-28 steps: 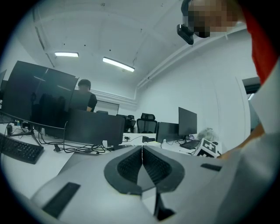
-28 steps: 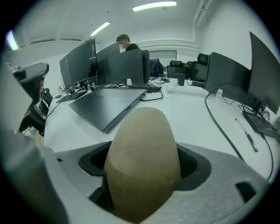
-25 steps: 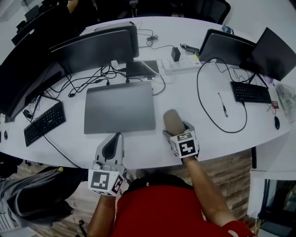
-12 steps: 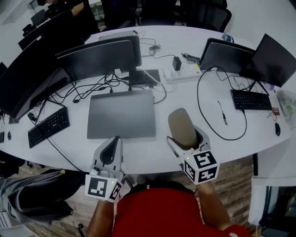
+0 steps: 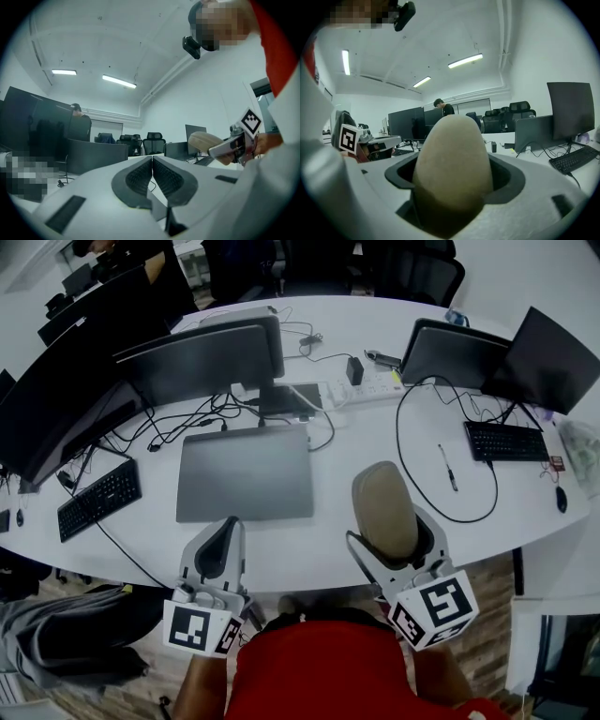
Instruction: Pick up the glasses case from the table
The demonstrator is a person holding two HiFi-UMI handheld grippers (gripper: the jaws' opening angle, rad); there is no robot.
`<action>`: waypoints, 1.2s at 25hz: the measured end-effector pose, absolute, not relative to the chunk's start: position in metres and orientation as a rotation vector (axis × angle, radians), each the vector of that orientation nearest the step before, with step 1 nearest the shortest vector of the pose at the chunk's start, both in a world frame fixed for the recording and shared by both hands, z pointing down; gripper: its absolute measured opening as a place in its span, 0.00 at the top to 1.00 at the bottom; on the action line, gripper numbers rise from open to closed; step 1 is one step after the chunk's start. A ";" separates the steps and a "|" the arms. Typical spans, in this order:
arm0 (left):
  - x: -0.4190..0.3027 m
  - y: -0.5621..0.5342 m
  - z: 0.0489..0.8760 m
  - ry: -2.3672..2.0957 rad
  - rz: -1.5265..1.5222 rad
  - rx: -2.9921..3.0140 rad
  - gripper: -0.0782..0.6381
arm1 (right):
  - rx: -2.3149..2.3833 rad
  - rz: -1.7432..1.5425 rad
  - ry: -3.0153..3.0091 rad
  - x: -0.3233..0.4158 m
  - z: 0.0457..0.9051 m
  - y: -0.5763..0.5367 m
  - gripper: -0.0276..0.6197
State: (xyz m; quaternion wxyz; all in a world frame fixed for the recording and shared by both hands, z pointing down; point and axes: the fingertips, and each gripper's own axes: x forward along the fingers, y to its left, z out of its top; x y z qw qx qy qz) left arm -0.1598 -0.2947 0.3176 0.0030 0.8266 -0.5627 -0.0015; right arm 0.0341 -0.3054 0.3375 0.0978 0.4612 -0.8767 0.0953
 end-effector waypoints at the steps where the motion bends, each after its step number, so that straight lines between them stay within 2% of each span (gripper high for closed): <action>1: -0.159 -0.294 0.317 -1.762 -0.005 2.595 0.88 | 1.368 0.276 -2.599 0.035 0.335 -0.305 0.34; 30: -0.155 -0.290 0.319 -1.760 -0.004 2.585 0.88 | 1.347 0.288 -2.586 0.035 0.349 -0.306 0.35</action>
